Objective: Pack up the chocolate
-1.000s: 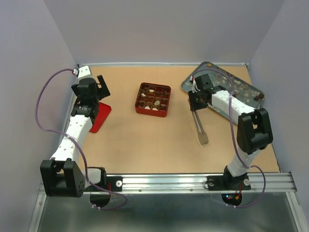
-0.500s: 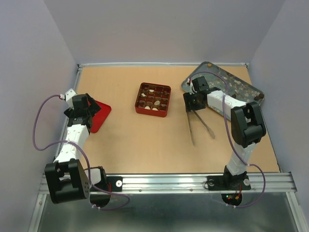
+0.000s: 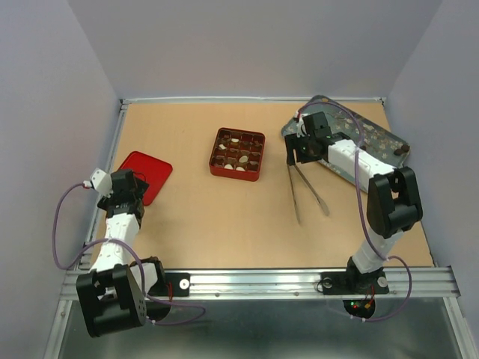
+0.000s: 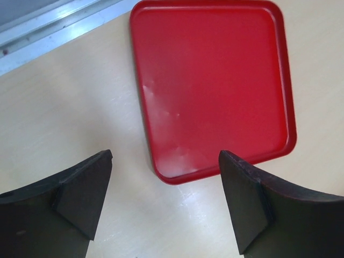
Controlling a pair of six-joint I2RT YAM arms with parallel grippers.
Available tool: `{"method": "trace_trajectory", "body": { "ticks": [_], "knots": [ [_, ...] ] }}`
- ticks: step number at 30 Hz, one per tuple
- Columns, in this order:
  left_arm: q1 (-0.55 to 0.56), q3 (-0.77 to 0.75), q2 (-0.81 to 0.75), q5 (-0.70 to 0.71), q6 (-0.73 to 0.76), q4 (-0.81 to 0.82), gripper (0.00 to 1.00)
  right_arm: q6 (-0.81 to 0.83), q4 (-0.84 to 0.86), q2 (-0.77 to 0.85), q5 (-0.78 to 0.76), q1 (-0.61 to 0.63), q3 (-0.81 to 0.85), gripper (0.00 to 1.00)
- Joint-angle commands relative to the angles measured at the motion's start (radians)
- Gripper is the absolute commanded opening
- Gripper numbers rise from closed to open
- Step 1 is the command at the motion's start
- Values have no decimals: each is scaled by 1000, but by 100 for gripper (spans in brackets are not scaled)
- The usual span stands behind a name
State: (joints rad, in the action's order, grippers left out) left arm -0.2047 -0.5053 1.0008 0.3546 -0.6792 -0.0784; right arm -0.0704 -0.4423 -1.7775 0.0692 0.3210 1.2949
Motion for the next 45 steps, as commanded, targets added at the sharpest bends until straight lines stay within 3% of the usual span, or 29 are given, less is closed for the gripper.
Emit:
{"method": "trace_trajectory", "body": {
  "ticks": [1,5,17,26,33,35,39,45],
  "knots": [
    [-12,42,2,30,-66,38,89,-9,51,102,14,-7,24,71],
    [-31,57,51,9,-57,98,78,-15,53,122,35,-7,23,71],
    [-81,-5,291,-82,-23,167,66,-17,54,161,41,-8,23,71],
    [-113,-47,397,-141,-5,172,38,-14,54,184,34,-8,23,71],
    [-114,-76,432,-138,12,140,29,-9,56,205,34,-14,26,71],
    [-114,-87,443,-141,15,132,24,-8,54,208,32,-16,26,71],
    [-114,-91,447,-146,26,129,0,-8,56,205,37,-17,29,71],
    [-113,-95,424,-196,50,134,0,-9,56,196,44,-17,30,71]
  ]
}}
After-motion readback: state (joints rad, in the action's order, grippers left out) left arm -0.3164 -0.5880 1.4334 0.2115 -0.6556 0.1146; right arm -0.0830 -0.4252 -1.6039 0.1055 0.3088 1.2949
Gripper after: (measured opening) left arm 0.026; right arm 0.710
